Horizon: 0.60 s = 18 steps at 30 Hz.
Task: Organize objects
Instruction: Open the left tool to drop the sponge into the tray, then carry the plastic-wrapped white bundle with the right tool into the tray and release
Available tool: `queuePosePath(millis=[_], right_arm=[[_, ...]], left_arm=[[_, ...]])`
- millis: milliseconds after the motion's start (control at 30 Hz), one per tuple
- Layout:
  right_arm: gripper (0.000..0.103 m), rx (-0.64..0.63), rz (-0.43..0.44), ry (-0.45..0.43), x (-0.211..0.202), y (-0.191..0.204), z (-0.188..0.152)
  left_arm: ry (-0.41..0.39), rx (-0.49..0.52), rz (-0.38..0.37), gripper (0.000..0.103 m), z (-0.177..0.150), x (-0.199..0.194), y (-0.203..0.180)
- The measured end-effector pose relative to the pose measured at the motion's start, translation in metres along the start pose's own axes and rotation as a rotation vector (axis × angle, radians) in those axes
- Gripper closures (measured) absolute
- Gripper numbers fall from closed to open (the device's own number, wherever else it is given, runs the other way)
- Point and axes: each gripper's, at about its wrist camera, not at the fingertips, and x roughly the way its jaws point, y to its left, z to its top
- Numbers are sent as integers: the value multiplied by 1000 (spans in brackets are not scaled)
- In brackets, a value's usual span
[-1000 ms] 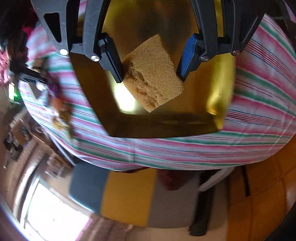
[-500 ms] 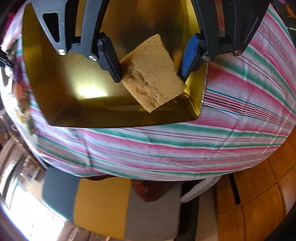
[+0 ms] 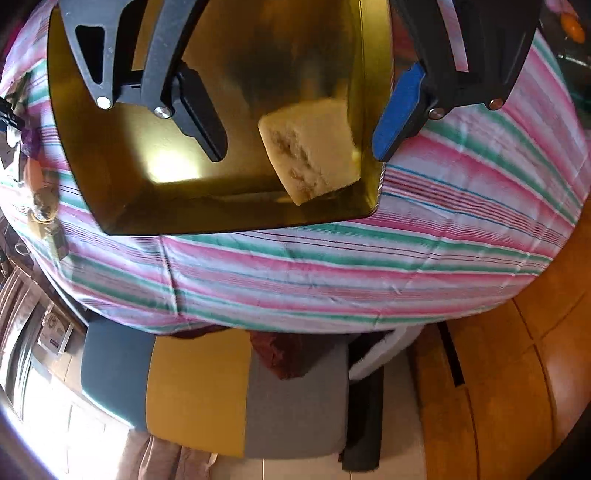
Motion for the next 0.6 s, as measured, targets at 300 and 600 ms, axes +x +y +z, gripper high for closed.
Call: queuePosePath(millis=[300,600], right_arm=[[42,-27,-22,-1,1,5,-2],[42,-42,-33,-10,-1,8,-3]], left_arm=[[-92,58,-26,21,-61,-78,-41],[-107,66,-64,21,-88,-106,-61]])
